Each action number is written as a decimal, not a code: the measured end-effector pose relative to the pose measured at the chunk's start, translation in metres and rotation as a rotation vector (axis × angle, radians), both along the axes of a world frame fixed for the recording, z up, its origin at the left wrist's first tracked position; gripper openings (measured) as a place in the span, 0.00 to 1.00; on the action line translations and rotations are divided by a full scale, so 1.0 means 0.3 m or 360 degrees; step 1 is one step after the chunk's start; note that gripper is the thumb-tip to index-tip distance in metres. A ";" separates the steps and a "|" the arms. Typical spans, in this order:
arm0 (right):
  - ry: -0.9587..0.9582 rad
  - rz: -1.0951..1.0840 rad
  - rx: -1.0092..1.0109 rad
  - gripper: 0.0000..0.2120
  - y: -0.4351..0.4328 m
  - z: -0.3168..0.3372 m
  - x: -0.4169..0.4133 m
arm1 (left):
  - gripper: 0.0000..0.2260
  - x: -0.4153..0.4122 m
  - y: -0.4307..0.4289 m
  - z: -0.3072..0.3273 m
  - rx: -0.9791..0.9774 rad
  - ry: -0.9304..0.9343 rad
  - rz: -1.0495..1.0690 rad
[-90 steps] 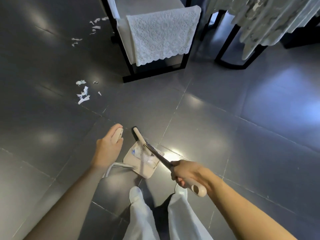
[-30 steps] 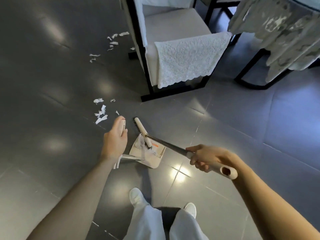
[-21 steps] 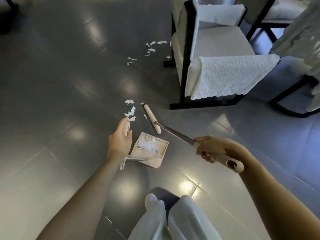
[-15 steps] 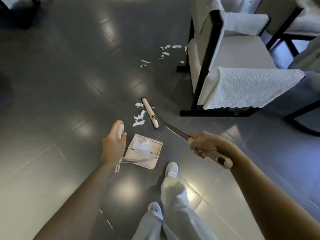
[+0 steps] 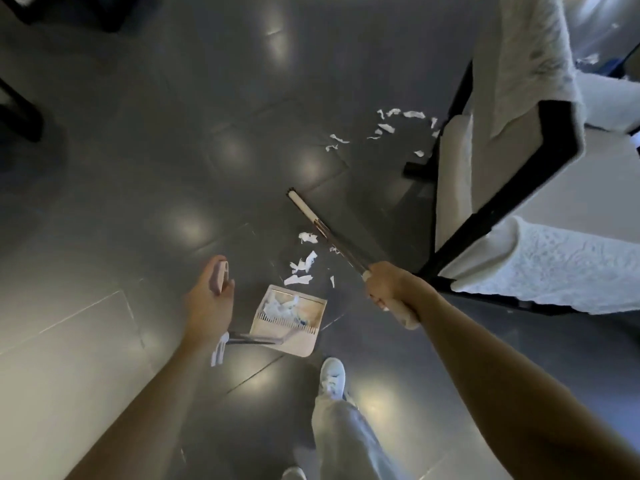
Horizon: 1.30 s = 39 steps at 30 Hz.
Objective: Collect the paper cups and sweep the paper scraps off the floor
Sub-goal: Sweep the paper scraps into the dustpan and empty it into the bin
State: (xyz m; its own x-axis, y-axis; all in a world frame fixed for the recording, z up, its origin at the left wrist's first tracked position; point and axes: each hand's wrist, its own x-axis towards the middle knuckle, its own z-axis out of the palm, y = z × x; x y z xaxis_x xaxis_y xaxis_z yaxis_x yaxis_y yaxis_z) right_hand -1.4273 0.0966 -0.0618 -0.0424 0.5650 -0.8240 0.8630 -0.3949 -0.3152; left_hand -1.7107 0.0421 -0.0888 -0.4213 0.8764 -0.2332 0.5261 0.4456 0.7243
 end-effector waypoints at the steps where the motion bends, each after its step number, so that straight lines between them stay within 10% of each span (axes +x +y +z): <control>1: 0.0061 -0.0216 0.0010 0.10 0.028 -0.025 0.006 | 0.14 0.011 0.022 -0.002 0.0010 -0.0023 0.0028; 7: -0.0168 -0.0007 -0.0243 0.04 0.139 -0.107 0.023 | 0.14 0.061 0.158 -0.013 0.0007 0.0015 0.0024; 14: 0.0076 -0.0099 -0.0685 0.27 0.087 -0.003 0.174 | 0.16 0.057 0.278 0.000 0.0059 0.0030 -0.0134; 39: -0.0117 -0.0796 -0.0207 0.28 -0.058 0.010 -0.101 | 0.18 -0.194 0.702 0.029 0.0158 0.0201 -0.1494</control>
